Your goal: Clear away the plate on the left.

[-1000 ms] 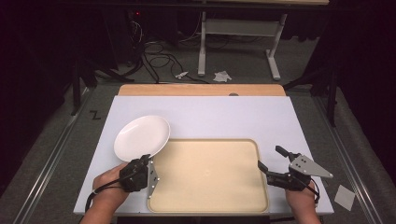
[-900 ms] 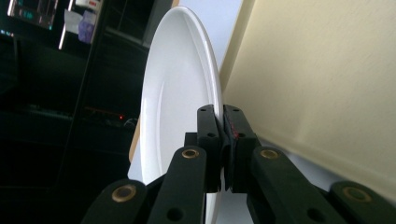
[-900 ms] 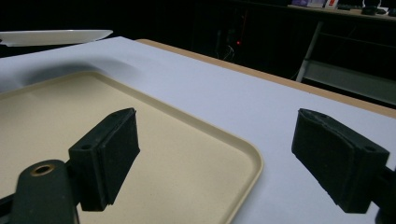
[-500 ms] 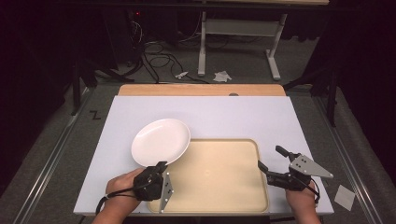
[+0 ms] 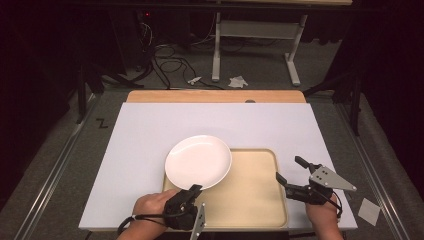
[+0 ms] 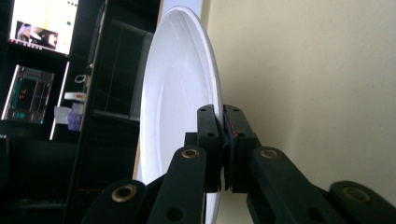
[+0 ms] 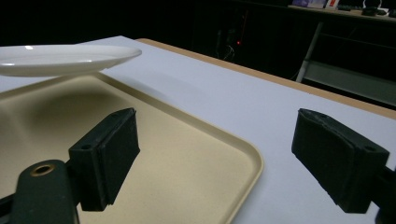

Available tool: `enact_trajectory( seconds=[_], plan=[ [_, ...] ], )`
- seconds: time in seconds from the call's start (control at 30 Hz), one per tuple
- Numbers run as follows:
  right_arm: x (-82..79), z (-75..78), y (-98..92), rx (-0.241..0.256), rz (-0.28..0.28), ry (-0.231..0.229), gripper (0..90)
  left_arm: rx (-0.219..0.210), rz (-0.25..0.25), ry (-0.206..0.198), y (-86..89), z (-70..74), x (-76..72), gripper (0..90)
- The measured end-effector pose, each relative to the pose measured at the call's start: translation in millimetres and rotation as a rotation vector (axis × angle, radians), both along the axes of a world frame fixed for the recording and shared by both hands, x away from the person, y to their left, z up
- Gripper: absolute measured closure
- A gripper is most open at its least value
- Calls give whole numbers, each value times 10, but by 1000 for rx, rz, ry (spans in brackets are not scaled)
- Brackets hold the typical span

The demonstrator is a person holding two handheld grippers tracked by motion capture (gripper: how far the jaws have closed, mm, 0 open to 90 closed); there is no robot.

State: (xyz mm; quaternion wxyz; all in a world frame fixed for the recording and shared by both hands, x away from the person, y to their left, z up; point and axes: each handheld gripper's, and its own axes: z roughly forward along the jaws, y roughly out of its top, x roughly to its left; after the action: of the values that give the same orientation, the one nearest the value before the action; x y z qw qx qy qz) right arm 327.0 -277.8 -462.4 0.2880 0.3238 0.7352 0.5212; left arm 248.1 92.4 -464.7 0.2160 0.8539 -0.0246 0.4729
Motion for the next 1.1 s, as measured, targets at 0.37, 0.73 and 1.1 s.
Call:
enact_trajectory(
  seconds=[0.37, 0.73, 1.1],
  plan=[
    [7, -2, 1, -5, 1, -1, 157, 35, -79, -7, -208, -51, -72, 869],
    [6, -3, 4, -6, 1, -1, 157, 61, -151, -5, -364, -113, -153, 869],
    [22, -25, 14, -6, 5, 12, 157, 89, -155, 24, -415, -224, -109, 869]
  ],
)
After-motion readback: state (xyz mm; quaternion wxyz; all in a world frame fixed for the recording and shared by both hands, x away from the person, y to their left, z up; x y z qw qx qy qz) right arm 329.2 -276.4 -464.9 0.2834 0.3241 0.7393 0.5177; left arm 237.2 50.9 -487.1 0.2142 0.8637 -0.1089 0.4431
